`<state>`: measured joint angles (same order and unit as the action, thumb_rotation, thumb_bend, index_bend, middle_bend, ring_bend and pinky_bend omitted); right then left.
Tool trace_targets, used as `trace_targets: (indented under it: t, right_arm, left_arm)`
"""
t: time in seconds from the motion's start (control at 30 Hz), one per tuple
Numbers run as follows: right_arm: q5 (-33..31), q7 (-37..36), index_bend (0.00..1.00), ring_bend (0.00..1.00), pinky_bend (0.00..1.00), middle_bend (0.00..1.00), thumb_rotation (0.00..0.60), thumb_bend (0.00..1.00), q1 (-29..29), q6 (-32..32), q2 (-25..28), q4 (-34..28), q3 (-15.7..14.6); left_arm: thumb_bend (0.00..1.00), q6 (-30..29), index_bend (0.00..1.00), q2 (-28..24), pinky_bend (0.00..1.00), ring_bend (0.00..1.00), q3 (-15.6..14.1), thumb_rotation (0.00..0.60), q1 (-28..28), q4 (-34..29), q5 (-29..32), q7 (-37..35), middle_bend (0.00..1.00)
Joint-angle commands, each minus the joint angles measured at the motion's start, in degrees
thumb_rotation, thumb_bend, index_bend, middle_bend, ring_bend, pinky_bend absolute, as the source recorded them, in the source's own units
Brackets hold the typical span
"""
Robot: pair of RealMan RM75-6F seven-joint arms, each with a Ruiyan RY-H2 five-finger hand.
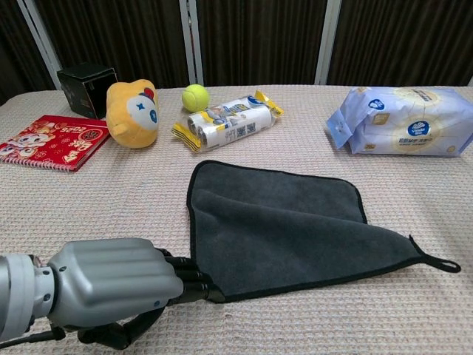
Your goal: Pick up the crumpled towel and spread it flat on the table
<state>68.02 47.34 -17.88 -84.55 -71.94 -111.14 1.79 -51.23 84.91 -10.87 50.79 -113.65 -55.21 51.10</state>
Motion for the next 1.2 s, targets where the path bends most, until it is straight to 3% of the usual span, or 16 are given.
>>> trace_targets:
  t: [0.03, 1.2]
  right_arm:
    - [0.2, 0.3, 0.00, 0.91, 0.79, 0.93, 0.600, 0.51, 0.2, -0.1, 0.1, -0.4, 0.0]
    - [1.3, 2.4, 0.00, 0.91, 0.79, 0.93, 0.600, 0.51, 1.2, 0.2, -1.1, -0.9, 0.5]
  left_arm:
    - [0.96, 0.1, 0.07, -0.6, 0.18, 0.06, -0.9, 0.600, -0.5, 0.3, -1.2, -1.2, 0.07]
    - [0.96, 1.7, 0.07, -7.6, 0.18, 0.06, -5.9, 0.600, -4.0, -0.6, -13.6, -10.8, 0.07]
